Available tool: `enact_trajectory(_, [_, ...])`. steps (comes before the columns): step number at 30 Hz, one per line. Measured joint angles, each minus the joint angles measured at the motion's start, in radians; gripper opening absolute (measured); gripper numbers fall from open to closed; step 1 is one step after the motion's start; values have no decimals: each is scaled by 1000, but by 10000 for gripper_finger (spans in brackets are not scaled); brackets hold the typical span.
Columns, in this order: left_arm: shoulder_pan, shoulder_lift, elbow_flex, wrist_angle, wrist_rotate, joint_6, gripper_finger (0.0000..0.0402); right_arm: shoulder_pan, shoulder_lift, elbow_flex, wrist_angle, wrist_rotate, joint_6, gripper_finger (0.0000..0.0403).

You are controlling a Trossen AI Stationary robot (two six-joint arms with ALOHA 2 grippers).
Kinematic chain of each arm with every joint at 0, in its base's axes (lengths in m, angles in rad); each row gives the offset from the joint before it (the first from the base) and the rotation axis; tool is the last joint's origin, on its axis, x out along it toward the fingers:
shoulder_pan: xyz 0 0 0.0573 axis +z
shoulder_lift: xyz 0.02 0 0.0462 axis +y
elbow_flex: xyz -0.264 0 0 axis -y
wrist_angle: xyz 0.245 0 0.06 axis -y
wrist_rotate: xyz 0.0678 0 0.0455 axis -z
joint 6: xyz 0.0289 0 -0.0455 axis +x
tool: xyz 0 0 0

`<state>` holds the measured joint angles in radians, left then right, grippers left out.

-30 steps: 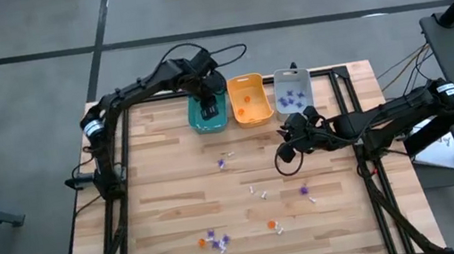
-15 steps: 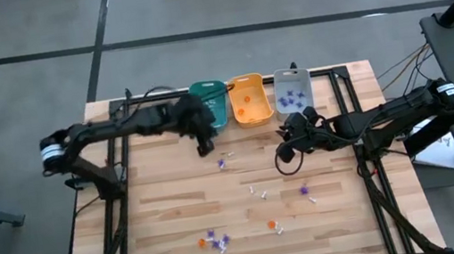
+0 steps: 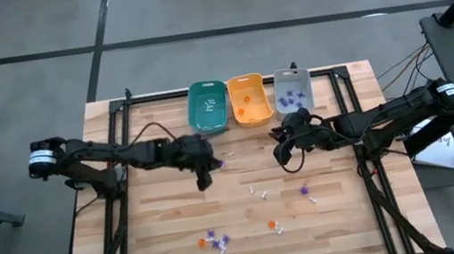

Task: Sort Halloween decoration
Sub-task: Put the orange pumpkin toy into the yellow bin

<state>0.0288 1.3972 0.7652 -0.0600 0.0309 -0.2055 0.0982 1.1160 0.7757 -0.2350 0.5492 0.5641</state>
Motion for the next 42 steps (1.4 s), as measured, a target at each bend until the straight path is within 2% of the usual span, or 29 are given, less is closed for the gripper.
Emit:
enact_trajectory(3, [-54, 10, -7, -4, -6, -14, 47, 0, 0, 0, 37, -68, -27, 68])
enact_trajectory(8, [-144, 9, -8, -58, -2, -25, 47, 0, 0, 0, 72, -250, -41, 68])
enact_trajectory(12, [-217, 8, -7, -110, 43, -45, 47, 3, 0, 0, 68, -369, -41, 68])
enact_trajectory(18, [-331, 8, -7, -128, 96, -140, 52, 38, 0, 0, 57, -401, -41, 68])
enact_trajectory(20, [-368, 8, -7, -137, 133, -175, 63, 51, 0, 0, 56, -401, -41, 68])
enact_trajectory(23, [-428, 8, -7, -153, 129, -224, 91, 65, 0, 0, 55, -400, -42, 68])
enact_trajectory(27, [-524, 10, -7, -169, 47, -259, 147, 68, 0, 0, 55, -400, -43, 68])
enact_trajectory(31, [-618, 14, -7, -176, -93, -288, 207, 68, 0, 0, 55, -392, -54, 68])
enact_trajectory(34, [-681, 14, -7, -173, -160, -320, 243, 68, 0, 0, 55, -392, -54, 68])
enact_trajectory(37, [-738, 14, -7, -174, -232, -359, 260, 68, 0, 0, 55, -392, -54, 68])
enact_trajectory(42, [-803, 18, -8, -183, -344, -442, 262, 68, 0, 0, 55, -392, -54, 68])
